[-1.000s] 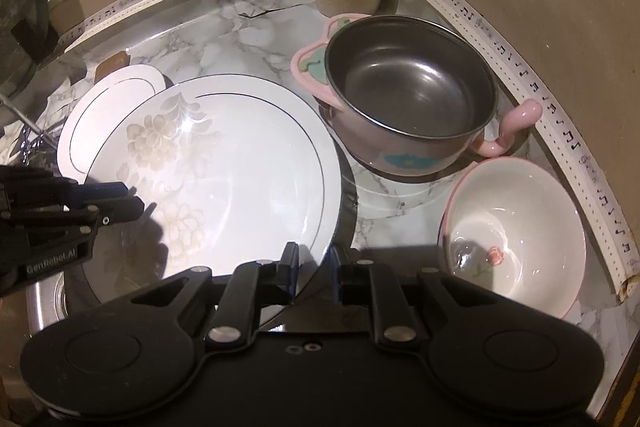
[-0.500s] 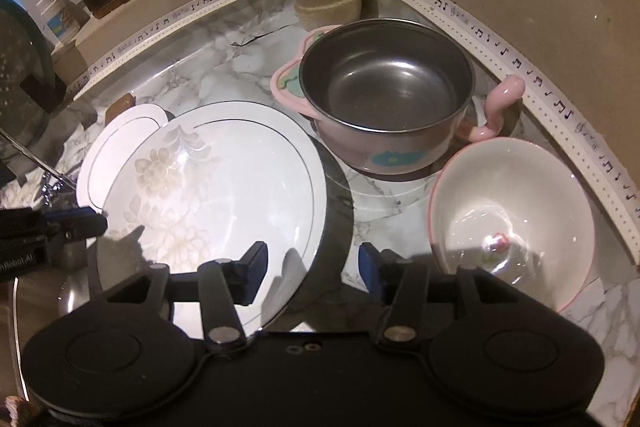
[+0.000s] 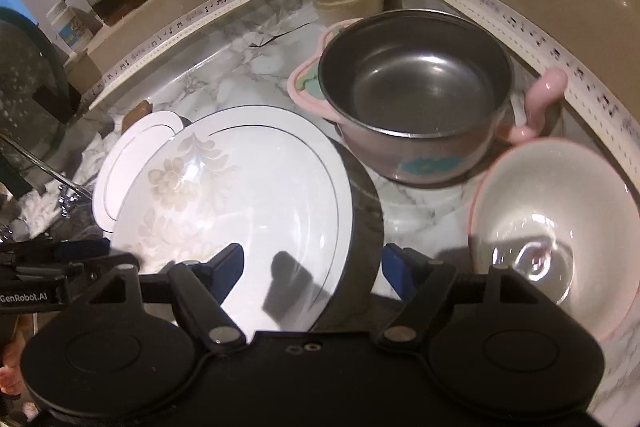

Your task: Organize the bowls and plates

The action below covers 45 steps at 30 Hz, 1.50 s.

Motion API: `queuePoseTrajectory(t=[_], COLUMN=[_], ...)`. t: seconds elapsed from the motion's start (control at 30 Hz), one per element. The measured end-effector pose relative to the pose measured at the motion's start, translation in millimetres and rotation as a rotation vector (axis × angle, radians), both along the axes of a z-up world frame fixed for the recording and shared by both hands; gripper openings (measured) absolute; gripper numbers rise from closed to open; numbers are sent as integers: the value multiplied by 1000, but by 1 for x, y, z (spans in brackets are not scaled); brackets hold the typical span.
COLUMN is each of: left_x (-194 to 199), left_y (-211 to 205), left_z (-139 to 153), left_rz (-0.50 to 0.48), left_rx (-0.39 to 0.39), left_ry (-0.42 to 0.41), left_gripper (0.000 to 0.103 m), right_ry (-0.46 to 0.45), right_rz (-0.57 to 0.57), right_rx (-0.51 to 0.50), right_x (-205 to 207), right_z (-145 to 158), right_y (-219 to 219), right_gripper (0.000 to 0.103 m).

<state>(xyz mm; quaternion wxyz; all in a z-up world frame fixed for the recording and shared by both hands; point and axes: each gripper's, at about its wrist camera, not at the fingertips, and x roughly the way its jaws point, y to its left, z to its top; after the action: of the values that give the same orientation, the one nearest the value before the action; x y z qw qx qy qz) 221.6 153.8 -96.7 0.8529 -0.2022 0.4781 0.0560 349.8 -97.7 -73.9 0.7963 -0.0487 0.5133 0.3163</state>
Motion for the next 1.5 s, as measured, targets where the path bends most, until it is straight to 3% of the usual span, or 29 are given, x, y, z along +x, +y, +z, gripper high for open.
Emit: queuePoseTrajectory(t=[0.43,0.5,0.67,0.73,0.87,0.97,1.1,1.3,1.5], left_x=[9,9,9,10,10,10,13,15,17], left_y=[-4,-4,-4,-3,-1,1,4,8,9], left_z=[-9,-8,-8,-10,-10,-9,-10,-13,-14], left_rz=[10,11,16,20,29,33,40,53,56], left_rx=[-20,-21,-16,-25,-34,-54,-80,-116,-102], left_ry=[21,23,20,21,20,15,20,23,31], left_gripper=[66,66,66,59,57,51,50,35,28], right_ry=[-20,-2,38,42,66,58,78,93,91], right_rz=[27,27,35,31,30,35,25,42,26], right_rx=[-36,-38,-46,-56,-55,-81,-70,-72,-79], right_x=[18,22,29,30,27,26,29,30,30], right_z=[-3,-2,1,2,2,-1,-4,-7,-9], right_y=[15,13,5,5,12,19,19,23,22], right_gripper=[69,64,63,63,61,55,45,43,29])
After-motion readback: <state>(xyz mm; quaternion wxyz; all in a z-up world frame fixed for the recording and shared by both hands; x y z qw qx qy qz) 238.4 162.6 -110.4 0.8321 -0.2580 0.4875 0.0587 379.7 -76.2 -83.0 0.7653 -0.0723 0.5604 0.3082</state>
